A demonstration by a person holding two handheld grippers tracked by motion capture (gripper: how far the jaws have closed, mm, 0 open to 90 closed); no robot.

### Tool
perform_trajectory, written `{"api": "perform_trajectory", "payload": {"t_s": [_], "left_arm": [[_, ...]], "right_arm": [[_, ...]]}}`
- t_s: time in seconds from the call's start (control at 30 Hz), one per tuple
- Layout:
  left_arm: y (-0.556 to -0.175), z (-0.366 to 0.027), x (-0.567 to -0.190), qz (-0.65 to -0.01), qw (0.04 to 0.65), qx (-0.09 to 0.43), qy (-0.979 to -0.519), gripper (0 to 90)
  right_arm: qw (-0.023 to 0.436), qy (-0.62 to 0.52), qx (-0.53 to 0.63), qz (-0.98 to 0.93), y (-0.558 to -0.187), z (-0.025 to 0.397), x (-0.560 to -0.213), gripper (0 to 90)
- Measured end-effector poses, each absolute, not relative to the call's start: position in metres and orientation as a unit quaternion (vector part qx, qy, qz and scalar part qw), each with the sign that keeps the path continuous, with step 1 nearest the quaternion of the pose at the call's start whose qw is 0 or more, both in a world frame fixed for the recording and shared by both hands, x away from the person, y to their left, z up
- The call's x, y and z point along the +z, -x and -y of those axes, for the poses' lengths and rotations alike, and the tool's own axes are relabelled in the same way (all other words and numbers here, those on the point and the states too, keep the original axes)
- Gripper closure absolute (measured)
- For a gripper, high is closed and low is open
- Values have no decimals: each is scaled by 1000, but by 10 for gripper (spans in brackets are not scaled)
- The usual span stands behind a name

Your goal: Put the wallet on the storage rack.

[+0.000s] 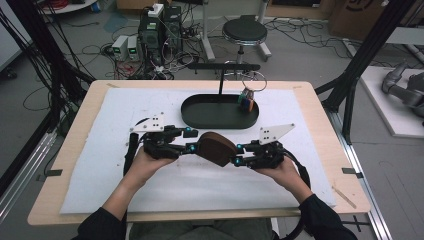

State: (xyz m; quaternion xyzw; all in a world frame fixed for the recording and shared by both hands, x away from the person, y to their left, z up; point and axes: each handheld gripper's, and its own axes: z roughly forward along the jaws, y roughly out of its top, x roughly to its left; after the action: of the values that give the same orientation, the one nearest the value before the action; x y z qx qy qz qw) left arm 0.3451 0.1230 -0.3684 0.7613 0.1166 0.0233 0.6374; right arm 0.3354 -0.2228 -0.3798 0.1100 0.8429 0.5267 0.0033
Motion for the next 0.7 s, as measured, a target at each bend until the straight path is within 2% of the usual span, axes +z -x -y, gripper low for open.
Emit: {"api": "perform_trajectory", "payload": {"t_s": [0.2, 0.3, 0.4, 0.53, 0.63, 0.7], "left_arm": [[-344, -116, -371, -93, 608, -3, -789, 525], [-343, -115, -372, -82, 600, -3, -795, 614], [-343, -116, -371, -76, 606, -2, -791, 659], [-345, -118, -374, -86, 628, -9, -773, 689], [-345, -119, -379, -104, 655, -12, -748, 700], [-345, -121, -381, -116, 674, -15, -729, 702]], "right_arm": [[-7, -91, 506, -858, -333, 218, -381, 689], [-2, -87, 495, -865, -333, 217, -380, 688], [-4, -90, 501, -861, -334, 220, -379, 683], [4, -97, 518, -850, -334, 222, -376, 650], [14, -118, 543, -831, -335, 226, -374, 561], [5, -134, 561, -817, -337, 230, -374, 534]]}}
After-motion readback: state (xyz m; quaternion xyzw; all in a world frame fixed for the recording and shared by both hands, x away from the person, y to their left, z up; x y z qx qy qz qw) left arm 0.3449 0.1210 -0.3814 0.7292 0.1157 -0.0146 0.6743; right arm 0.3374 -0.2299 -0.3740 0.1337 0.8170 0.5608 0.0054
